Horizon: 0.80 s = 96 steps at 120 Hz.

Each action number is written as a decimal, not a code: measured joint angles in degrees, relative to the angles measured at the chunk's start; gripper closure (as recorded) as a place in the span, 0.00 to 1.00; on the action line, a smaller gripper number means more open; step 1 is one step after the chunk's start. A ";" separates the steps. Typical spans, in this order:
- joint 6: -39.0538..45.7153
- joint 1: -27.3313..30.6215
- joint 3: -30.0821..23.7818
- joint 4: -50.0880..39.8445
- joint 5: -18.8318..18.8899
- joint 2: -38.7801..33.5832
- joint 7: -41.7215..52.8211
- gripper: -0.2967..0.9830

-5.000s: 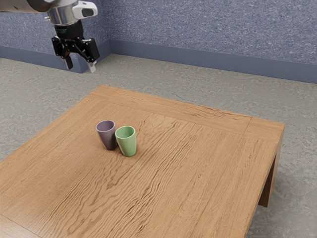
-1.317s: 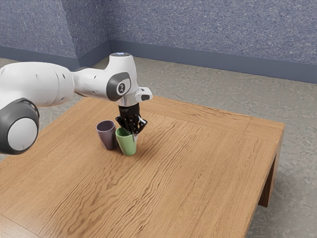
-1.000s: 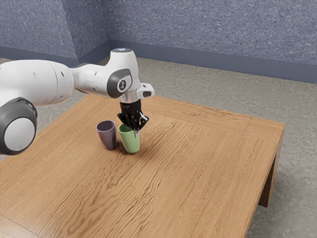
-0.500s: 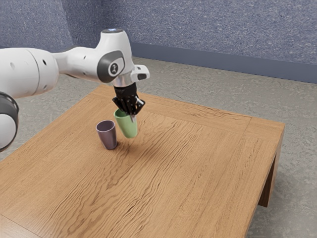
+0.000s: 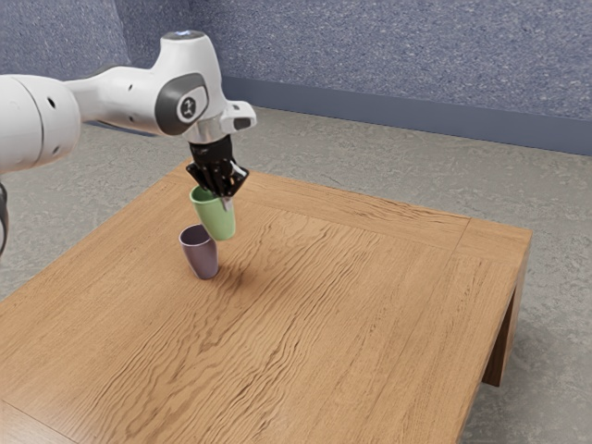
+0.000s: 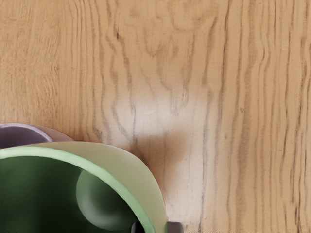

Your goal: Place the right cup onto the left cup

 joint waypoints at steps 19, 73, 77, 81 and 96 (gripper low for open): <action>-0.42 1.27 0.01 -0.35 0.29 -0.32 0.00 0.85; -1.24 3.96 -0.07 -0.25 1.14 -0.86 0.02 0.85; -1.27 4.19 -0.07 -0.22 1.20 -0.82 0.03 0.85; -1.31 4.38 -0.08 -0.16 1.25 -0.76 0.03 0.85; -1.39 5.20 -0.08 0.07 1.42 -0.51 0.06 0.85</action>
